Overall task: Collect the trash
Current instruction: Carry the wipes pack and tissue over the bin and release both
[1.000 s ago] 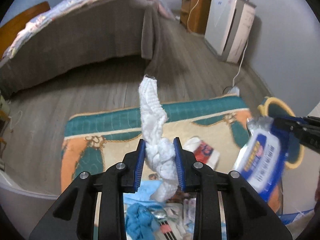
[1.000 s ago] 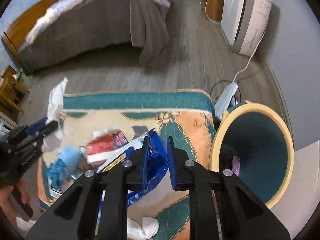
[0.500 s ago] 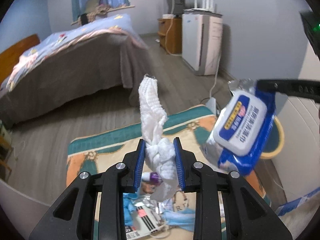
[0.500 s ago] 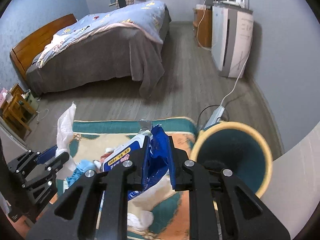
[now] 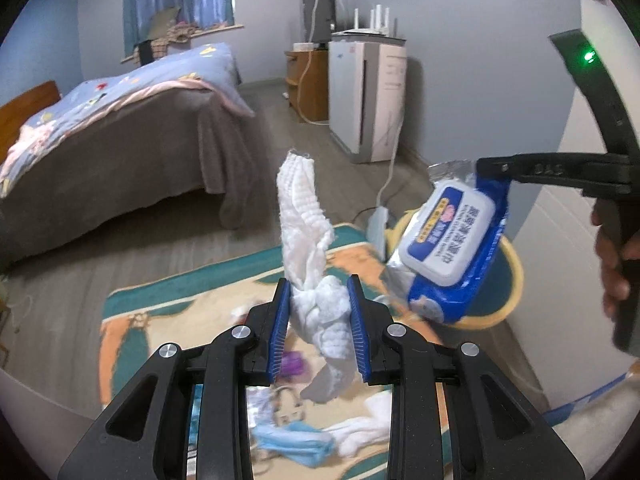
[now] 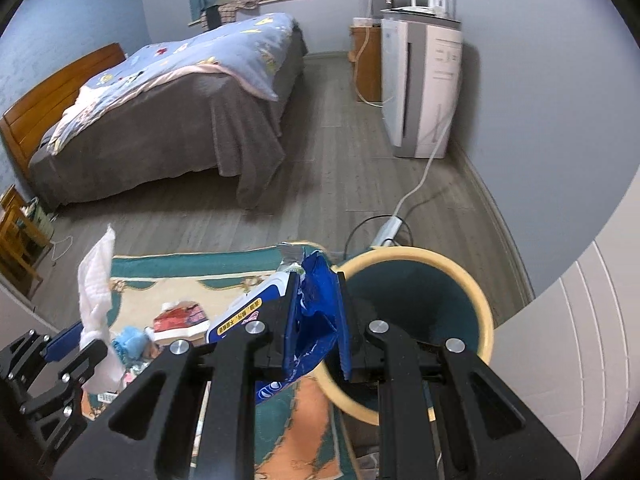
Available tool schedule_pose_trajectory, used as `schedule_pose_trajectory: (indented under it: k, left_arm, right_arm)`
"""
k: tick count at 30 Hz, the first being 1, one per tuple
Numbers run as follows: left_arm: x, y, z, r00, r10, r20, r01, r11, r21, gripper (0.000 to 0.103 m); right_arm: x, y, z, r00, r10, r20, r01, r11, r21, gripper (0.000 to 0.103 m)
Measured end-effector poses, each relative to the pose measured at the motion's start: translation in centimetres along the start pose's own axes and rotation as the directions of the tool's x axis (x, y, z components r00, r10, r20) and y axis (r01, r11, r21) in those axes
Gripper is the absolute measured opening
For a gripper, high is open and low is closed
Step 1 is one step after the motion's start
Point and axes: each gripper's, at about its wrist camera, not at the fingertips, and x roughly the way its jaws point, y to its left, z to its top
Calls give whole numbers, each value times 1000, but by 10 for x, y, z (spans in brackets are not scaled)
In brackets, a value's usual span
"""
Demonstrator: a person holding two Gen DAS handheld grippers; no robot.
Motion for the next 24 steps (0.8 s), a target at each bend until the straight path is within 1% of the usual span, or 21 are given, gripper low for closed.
schedule_pose_trajectory:
  k: [5, 8, 10, 13, 15, 18, 21, 24]
  left_arm:
    - [10, -27, 9, 998, -54, -13, 54, 998, 10, 30]
    - [21, -46, 12, 995, -89, -36, 90, 996, 30, 30]
    - [33, -63, 12, 992, -109, -66, 112, 992, 56, 30]
    - [51, -79, 11, 987, -127, -102, 137, 986, 97, 30]
    - [64, -87, 12, 981, -149, -122, 162, 982, 99, 30]
    - [83, -97, 14, 976, -160, -147, 176, 979, 107, 30]
    - [103, -108, 17, 972, -161, -169, 184, 974, 129, 30]
    - [120, -118, 21, 969, -165, -185, 193, 971, 142, 31]
  right_arm:
    - [5, -27, -2, 999, -45, -4, 45, 999, 14, 16]
    - [11, -46, -3, 997, -81, -3, 81, 996, 41, 16]
    - [16, -60, -5, 994, -111, -11, 111, 992, 60, 16]
    - [27, -79, -8, 986, -165, -35, 168, 982, 82, 16]
    - [37, -91, -12, 977, -201, -63, 207, 974, 89, 16]
    - [51, -105, -19, 965, -239, -109, 250, 964, 93, 16]
    - [59, -118, -22, 955, -266, -133, 280, 954, 107, 16]
    - [64, -126, -25, 951, -271, -149, 291, 947, 134, 16]
